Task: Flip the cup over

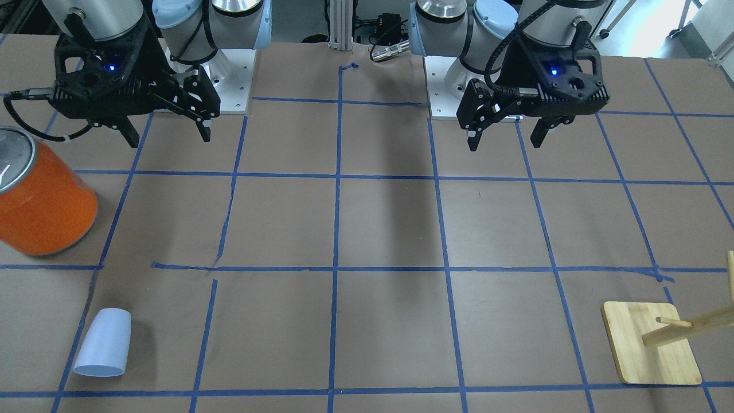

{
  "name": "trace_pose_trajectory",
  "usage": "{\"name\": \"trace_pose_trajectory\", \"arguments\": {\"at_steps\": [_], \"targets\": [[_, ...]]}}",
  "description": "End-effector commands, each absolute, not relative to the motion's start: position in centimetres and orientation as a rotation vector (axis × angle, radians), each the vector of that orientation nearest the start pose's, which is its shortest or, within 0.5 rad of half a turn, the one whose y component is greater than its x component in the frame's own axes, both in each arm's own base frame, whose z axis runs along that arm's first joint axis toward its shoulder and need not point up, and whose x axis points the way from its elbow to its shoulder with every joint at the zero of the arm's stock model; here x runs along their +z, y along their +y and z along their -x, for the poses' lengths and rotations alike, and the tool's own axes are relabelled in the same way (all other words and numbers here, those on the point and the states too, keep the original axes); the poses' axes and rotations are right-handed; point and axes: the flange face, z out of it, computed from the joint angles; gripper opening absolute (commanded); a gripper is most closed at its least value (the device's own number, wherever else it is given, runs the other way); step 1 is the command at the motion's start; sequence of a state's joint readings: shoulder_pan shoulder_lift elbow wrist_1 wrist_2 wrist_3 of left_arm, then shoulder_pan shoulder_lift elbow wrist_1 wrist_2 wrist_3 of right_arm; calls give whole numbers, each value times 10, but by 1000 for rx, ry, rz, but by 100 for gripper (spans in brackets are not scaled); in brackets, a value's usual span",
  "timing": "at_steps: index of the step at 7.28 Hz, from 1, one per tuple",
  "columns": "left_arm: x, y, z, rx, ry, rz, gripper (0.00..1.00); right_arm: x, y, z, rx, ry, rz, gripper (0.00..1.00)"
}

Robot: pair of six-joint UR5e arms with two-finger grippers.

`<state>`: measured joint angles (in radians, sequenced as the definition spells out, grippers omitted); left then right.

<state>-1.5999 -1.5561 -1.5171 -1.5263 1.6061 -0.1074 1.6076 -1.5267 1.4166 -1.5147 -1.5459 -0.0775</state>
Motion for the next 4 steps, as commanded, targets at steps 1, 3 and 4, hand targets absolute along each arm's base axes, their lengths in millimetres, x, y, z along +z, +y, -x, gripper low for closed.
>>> {"name": "trace_pose_trajectory", "arguments": {"at_steps": [1,3,4], "targets": [[525,-492,144,-175,3107,125,100,527,-515,-154,-61,3118,185,100],[527,-491,144,-180,3106,125,100,518,-517,-154,-37,3121,180,100],[525,-492,144,-175,3107,125,100,518,-517,-154,-34,3124,183,100]]}}
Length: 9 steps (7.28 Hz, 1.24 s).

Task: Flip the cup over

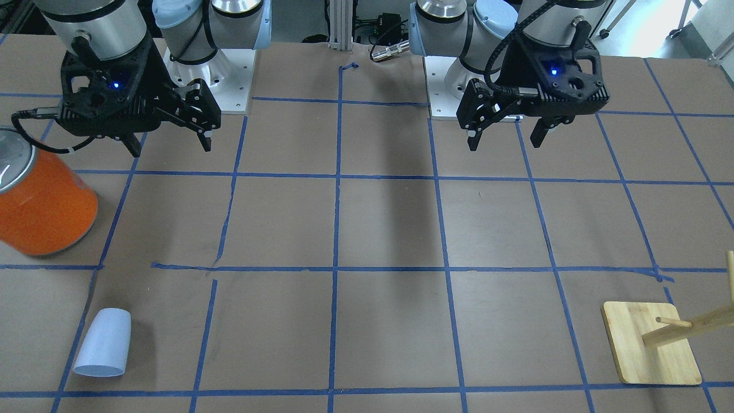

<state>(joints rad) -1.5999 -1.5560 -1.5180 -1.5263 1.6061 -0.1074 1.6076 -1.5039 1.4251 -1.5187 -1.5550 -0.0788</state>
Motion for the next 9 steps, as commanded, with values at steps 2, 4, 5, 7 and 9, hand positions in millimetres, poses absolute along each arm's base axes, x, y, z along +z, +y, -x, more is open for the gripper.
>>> {"name": "trace_pose_trajectory", "arguments": {"at_steps": [2,4,5,7,9], "targets": [[525,-492,144,-175,3107,125,100,517,-517,-154,-32,3123,182,100],[525,-492,144,-175,3107,125,100,517,-517,-154,-34,3123,178,100],[525,-492,144,-175,3107,125,100,518,-517,-154,-39,3121,178,100],[525,-492,144,-175,3107,125,100,517,-518,-155,-39,3113,173,100],[526,-491,144,-178,3107,125,100,518,-517,-154,-39,3112,182,100]]}}
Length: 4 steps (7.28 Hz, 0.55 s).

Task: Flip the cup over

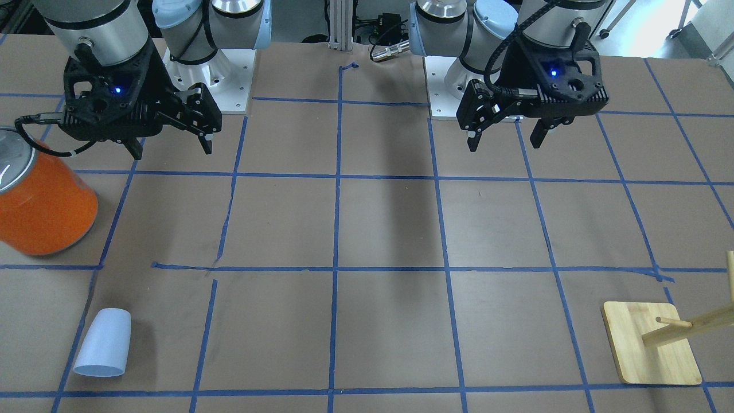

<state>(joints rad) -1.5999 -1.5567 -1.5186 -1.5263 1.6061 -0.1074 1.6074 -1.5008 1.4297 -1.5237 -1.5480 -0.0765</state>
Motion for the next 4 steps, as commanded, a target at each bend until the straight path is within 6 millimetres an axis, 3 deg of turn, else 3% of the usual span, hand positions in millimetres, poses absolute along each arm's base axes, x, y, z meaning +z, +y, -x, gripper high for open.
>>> {"name": "trace_pose_trajectory", "arguments": {"at_steps": [1,3,4], "targets": [[525,-492,144,-175,3107,125,100,517,-518,-153,-37,3112,180,100],[525,-492,144,-175,3107,125,100,523,-521,-146,-63,3122,166,100],[526,-491,144,-178,3107,125,100,523,-528,-132,-71,3118,123,100]]}}
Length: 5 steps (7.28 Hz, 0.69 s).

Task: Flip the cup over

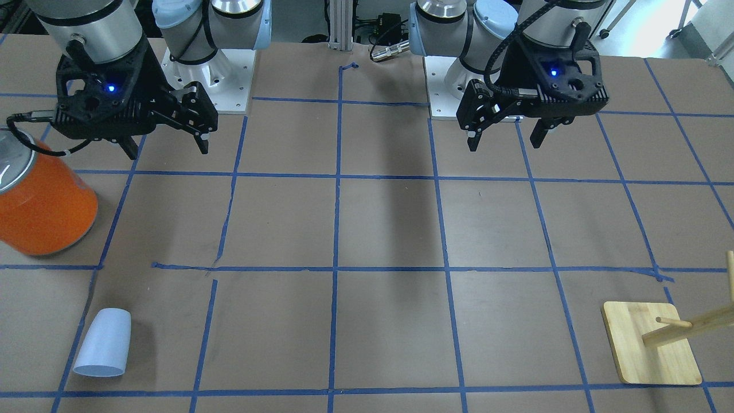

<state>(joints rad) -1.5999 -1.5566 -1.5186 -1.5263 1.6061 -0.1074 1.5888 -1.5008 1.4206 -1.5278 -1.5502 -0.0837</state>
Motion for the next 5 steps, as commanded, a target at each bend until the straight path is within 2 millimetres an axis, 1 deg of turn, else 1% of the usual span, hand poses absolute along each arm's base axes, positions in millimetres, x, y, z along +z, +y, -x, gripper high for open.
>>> {"name": "trace_pose_trajectory", "arguments": {"at_steps": [1,2,3,4,5], "targets": [[525,-492,144,-175,3107,125,100,504,-559,-109,-100,3119,59,100],[526,-491,144,-178,3107,125,100,474,-590,-85,-121,3132,4,100],[525,-491,144,-173,3107,125,100,434,-616,-61,-83,3135,-38,100],[525,-491,144,-175,3107,125,100,408,-637,-34,-117,3137,-31,100],[525,-491,144,-173,3108,125,100,364,-659,-13,-118,3139,-28,100]]}}
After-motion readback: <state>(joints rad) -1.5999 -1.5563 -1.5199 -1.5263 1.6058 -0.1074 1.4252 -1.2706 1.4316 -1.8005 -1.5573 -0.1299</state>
